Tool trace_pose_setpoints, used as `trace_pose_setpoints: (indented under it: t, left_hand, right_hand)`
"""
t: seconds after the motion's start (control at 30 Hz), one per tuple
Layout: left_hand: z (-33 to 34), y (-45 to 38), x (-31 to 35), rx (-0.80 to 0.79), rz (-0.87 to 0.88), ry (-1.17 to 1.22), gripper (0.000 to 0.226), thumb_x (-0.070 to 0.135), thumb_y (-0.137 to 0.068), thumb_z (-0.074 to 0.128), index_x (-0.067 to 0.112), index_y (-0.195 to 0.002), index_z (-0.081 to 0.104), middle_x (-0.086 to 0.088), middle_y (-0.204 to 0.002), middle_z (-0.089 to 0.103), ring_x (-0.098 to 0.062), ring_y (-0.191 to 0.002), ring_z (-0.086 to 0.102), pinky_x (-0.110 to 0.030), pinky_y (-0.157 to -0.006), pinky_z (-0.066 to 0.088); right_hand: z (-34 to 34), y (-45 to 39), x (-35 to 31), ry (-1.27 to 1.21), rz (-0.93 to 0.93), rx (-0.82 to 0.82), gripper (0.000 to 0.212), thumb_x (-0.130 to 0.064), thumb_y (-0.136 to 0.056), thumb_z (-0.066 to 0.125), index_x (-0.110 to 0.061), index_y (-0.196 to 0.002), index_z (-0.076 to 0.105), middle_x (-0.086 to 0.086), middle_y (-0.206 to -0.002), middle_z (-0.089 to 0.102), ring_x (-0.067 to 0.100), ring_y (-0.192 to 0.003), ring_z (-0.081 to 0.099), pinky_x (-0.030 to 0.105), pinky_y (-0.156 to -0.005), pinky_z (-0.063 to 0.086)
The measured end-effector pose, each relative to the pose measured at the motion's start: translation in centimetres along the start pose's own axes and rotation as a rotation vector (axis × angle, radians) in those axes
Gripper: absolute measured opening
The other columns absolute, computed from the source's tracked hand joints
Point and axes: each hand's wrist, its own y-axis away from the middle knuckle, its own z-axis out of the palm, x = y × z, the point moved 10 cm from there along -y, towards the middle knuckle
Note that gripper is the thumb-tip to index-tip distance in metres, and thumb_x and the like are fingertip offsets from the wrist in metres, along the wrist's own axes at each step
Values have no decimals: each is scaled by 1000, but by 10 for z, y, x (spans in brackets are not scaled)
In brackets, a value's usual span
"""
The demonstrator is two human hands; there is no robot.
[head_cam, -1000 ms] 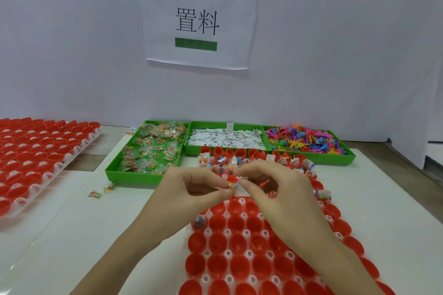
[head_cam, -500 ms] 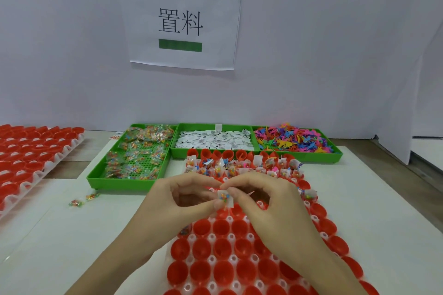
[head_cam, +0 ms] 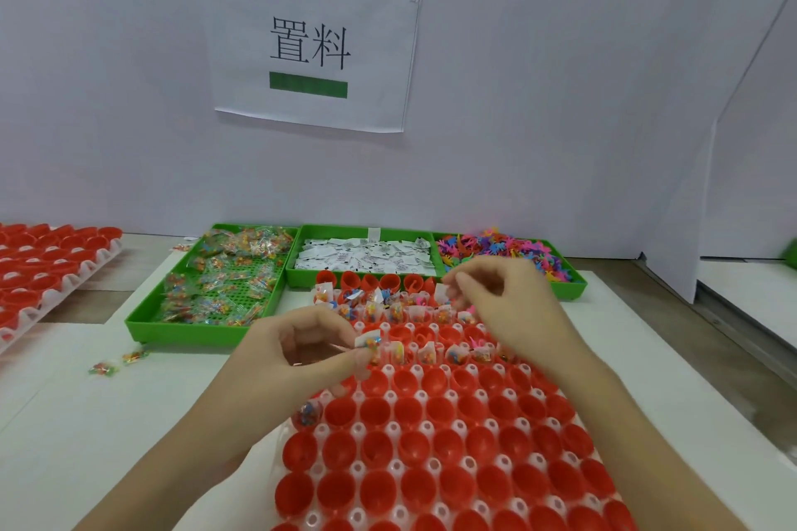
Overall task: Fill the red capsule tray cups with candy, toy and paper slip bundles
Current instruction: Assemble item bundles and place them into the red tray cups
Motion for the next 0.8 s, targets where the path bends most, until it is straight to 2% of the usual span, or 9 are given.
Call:
trace_pose_setpoints:
  t: [0.1, 0.2, 0.37, 0.43, 0.57, 0.7, 0.8]
  left_hand:
    - [-1, -1, -2, 7, -4, 33, 32, 38, -72, 91, 15, -86, 72, -14, -84, 76, -28, -78, 74, -27, -73, 57]
    - [0, -1, 0, 14, -10, 55, 26, 32, -72, 88, 14, -84, 73, -14, -80, 74, -25, -69, 71, -24, -68, 57]
    - [-4, -2, 1, 23, -19, 80, 22, 24, -73, 86, 10, -85, 73, -15, -76, 74, -24, -63, 70, -19, -62, 55]
    - [-9, -3, 1, 40, -20, 78, 25, 24, -73, 85, 9, -88, 73, -15, -75, 74, -26, -64, 70, -19, -63, 54]
    - [-16, -5, 0, 71, -15, 76, 27, 25, -71, 86, 8, -88, 73, -17, -73, 73, -28, -62, 69, -23, -62, 56]
    - [-16, -5, -2, 68, -22, 64, 26, 25, -71, 86, 9, -87, 73, -15, -75, 73, -27, -64, 68, -23, -62, 56]
    - [-15, -4, -2, 63, -28, 49, 25, 24, -71, 86, 9, -87, 74, -13, -76, 74, -23, -64, 68, -23, -61, 56]
  right_hand:
    - [-5, -49, 24, 212, 63, -42, 17, -14, -101, 58, -18, -96, 73, -3, -83, 74, 15, -76, 73, 25, -66, 56]
    - [-7, -100, 54, 408, 98, -70, 21, -8, -102, 54, -8, -106, 74, 10, -103, 75, 25, -92, 71, 37, -84, 57]
    - [1, -145, 79, 550, 0, -48, 35, 10, -99, 49, -6, -118, 74, 15, -123, 71, 29, -112, 66, 39, -100, 52]
    - [6, -156, 84, 547, -21, -46, 28, 4, -100, 53, -5, -117, 73, 16, -121, 72, 29, -110, 67, 38, -98, 52]
    - [24, -168, 85, 537, -50, -103, 18, -15, -100, 63, -3, -107, 74, 13, -107, 74, 21, -89, 64, 31, -81, 48]
    - [47, -165, 94, 573, -30, -252, 15, -19, -91, 76, -6, -97, 80, 9, -99, 77, 17, -86, 67, 31, -80, 53]
    - [52, -162, 97, 569, -22, -231, 9, -13, -89, 76, -4, -93, 78, 10, -96, 77, 15, -78, 66, 31, -78, 55]
